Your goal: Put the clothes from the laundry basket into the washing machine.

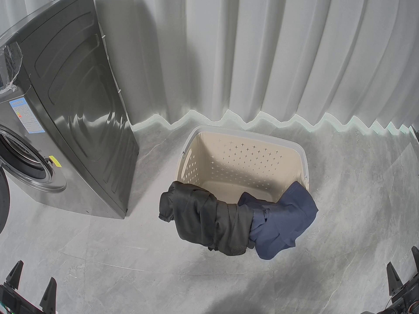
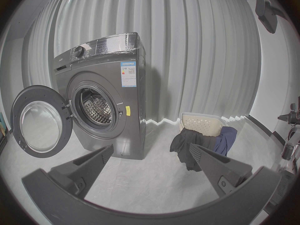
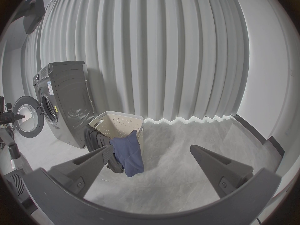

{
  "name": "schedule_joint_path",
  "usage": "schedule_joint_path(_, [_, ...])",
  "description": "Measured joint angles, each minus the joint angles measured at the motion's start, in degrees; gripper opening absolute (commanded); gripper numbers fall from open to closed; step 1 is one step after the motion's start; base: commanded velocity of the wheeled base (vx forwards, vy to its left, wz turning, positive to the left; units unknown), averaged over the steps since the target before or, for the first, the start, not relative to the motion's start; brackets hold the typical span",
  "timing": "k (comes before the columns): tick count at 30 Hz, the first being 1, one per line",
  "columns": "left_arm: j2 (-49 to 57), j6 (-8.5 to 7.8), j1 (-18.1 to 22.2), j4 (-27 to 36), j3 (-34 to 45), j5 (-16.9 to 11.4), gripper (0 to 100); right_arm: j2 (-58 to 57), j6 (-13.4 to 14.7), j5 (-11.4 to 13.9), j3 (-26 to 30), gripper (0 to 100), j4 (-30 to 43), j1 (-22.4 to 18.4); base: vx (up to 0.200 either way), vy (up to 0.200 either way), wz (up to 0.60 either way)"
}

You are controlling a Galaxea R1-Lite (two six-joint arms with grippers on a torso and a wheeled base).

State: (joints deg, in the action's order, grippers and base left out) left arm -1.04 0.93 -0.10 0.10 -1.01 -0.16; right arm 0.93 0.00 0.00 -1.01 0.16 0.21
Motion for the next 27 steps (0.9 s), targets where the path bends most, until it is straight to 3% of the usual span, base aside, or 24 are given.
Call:
schedule_joint_path(4, [0.0, 0.0, 0.0, -0.05, 0.0, 0.0, 100, 0.0, -0.05, 0.0, 0.0, 100, 0.0, 0.04, 0.0, -0.2, 0.0])
schedule_joint_path(16, [0.0, -0.06, 0.0, -0.02, 0.0, -0.02, 100, 0.0, 0.0, 0.0, 0.0, 100, 0.02, 0.04, 0.0, 0.0, 0.0])
schedule_joint_path(22, [0.0, -0.06, 0.0, -0.05, 0.0, -0.02, 100, 0.0, 0.54, -0.18, 0.0, 100, 0.02, 0.04, 0.2, 0.0, 0.0])
schedule_joint_path(27, [0.0, -0.11, 0.0, -0.07, 0.0, -0.06, 100, 0.0, 0.4, -0.18, -0.37, 100, -1.71, 0.04, 0.0, 0.0, 0.0])
